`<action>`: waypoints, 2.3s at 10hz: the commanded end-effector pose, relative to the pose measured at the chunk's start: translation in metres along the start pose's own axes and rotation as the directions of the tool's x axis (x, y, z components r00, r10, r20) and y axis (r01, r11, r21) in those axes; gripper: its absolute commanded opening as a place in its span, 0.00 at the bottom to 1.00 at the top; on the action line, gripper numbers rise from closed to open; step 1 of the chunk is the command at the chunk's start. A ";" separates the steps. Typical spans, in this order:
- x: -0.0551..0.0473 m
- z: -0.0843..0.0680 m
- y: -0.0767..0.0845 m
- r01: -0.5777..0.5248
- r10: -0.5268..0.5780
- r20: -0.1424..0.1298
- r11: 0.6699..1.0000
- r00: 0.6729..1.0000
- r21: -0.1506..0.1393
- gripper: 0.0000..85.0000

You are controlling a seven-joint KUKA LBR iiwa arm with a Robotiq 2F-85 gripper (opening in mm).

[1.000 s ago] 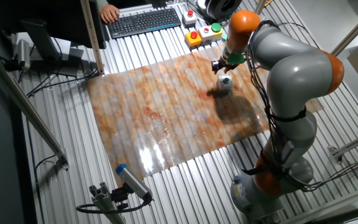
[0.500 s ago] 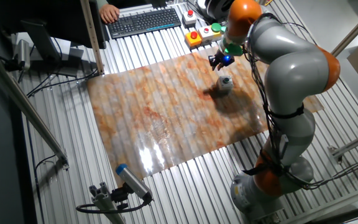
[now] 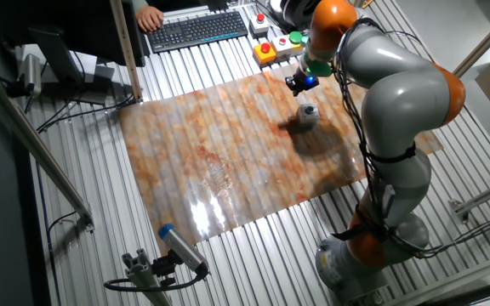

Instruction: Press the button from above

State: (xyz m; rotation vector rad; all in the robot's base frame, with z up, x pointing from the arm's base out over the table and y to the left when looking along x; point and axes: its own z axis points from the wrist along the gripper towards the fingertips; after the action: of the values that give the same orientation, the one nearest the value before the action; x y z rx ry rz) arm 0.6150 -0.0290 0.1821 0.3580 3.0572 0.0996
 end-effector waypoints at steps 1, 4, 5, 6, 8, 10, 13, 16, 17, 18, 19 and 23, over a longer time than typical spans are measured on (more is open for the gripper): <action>0.001 -0.001 0.001 -0.001 0.001 -0.001 1.000 1.000 0.002 0.00; 0.001 -0.003 0.005 -0.009 0.009 0.012 1.000 1.000 0.029 0.00; 0.001 -0.003 0.005 -0.012 0.011 0.020 1.000 1.000 0.029 0.00; 0.001 -0.003 0.005 -0.003 0.002 0.027 1.000 1.000 0.031 0.00; 0.001 -0.003 0.005 0.004 -0.005 0.040 1.000 0.999 0.026 0.00; 0.001 -0.003 0.005 -0.058 0.058 0.036 0.998 0.998 0.014 0.00; 0.006 -0.005 0.010 -0.095 0.095 0.025 0.995 0.995 -0.006 0.00; 0.014 -0.002 0.020 -0.097 0.097 0.018 0.995 0.995 -0.015 0.00; 0.020 0.001 0.028 -0.114 0.114 0.021 0.993 0.993 -0.011 0.00; 0.028 0.003 0.035 -0.127 0.127 0.024 0.992 0.992 -0.009 0.00; 0.032 0.003 0.039 -0.132 0.132 0.019 0.991 0.991 -0.016 0.00; 0.039 -0.003 0.036 -0.125 0.125 0.013 0.992 0.992 -0.027 0.00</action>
State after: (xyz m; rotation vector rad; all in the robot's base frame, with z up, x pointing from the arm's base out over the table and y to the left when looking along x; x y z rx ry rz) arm 0.5853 0.0147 0.1855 0.5420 3.0151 0.1425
